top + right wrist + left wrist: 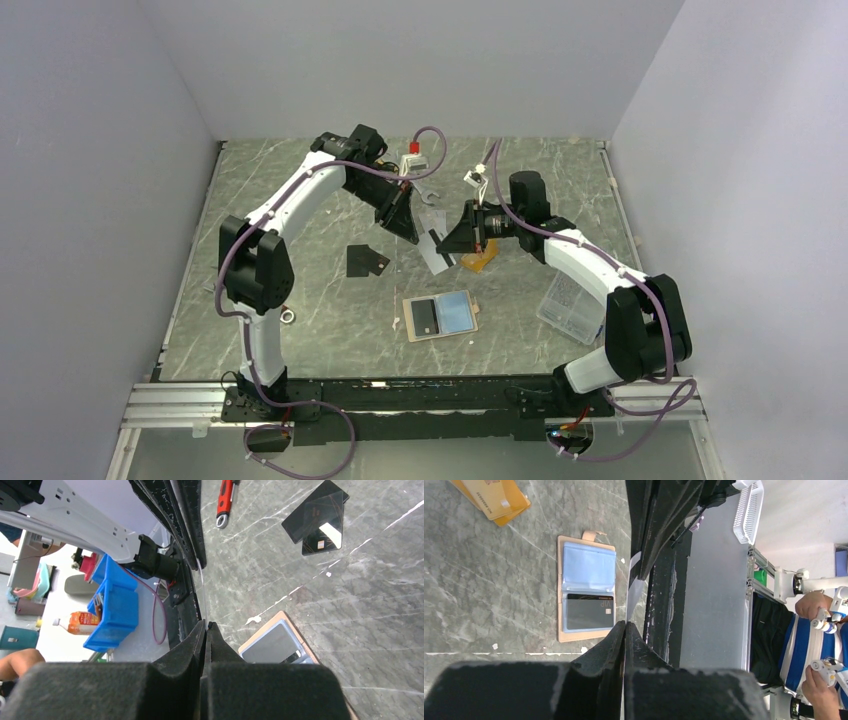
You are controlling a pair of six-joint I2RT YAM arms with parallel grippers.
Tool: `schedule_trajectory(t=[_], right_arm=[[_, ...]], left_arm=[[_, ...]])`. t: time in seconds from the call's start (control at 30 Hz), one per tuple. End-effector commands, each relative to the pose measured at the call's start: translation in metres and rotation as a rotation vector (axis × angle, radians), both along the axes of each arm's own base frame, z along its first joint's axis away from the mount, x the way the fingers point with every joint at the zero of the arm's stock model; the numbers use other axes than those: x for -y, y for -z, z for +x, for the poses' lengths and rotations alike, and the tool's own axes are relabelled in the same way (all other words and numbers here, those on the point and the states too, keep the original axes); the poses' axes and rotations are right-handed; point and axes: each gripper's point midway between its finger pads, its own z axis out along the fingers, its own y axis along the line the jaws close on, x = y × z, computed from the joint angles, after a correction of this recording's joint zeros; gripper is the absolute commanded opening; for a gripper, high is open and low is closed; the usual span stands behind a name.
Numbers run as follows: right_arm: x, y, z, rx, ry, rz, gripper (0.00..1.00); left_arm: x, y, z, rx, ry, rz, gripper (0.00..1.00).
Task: Put the credit cards into the card holder
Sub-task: Pick up the credit card from the center of the board, then insert the credit card into the card holder.
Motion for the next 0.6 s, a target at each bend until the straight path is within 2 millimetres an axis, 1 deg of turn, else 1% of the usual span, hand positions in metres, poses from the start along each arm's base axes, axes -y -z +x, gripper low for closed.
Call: schedule_trajectory(t=[0.0,0.03,0.1,0.17,0.27,0.33,0.37,0.47,0.57], right_arm=[[0.002,0.001,0.0,0.02,0.03,-0.015,0.0],[0.003,0.002,0.003,0.021,0.048,-0.024,0.0],[0.008,0.015,0.006,-0.034,0.112,-0.086,0.0],[0.015,0.033,0.009,-0.095,0.18,-0.158,0.0],[0.026,0.062,0.001,-0.187,0.274,-0.266,0.0],[0.035,0.085,-0.01,-0.229,0.335,-0.358,0.0],[0.039,0.096,-0.018,-0.252,0.356,-0.403,0.0],[0.052,0.117,-0.038,-0.31,0.415,-0.474,0.0],[0.068,0.129,-0.049,-0.339,0.484,-0.533,0.0]], left_arm=[[-0.001,-0.027,-0.001,0.102,-0.003,-0.035,0.21],[-0.001,-0.028,-0.001,0.12,-0.007,-0.031,0.3],[-0.003,-0.029,-0.003,0.153,-0.004,-0.034,0.38],[-0.004,-0.028,-0.009,0.184,0.018,-0.027,0.41],[-0.008,-0.014,-0.021,0.245,0.059,0.026,0.43],[-0.009,0.002,-0.03,0.319,0.088,0.079,0.44],[-0.011,0.015,-0.034,0.365,0.101,0.127,0.44],[-0.012,0.052,-0.049,0.493,0.162,0.241,0.42],[-0.009,0.079,-0.057,0.526,0.2,0.296,0.41]])
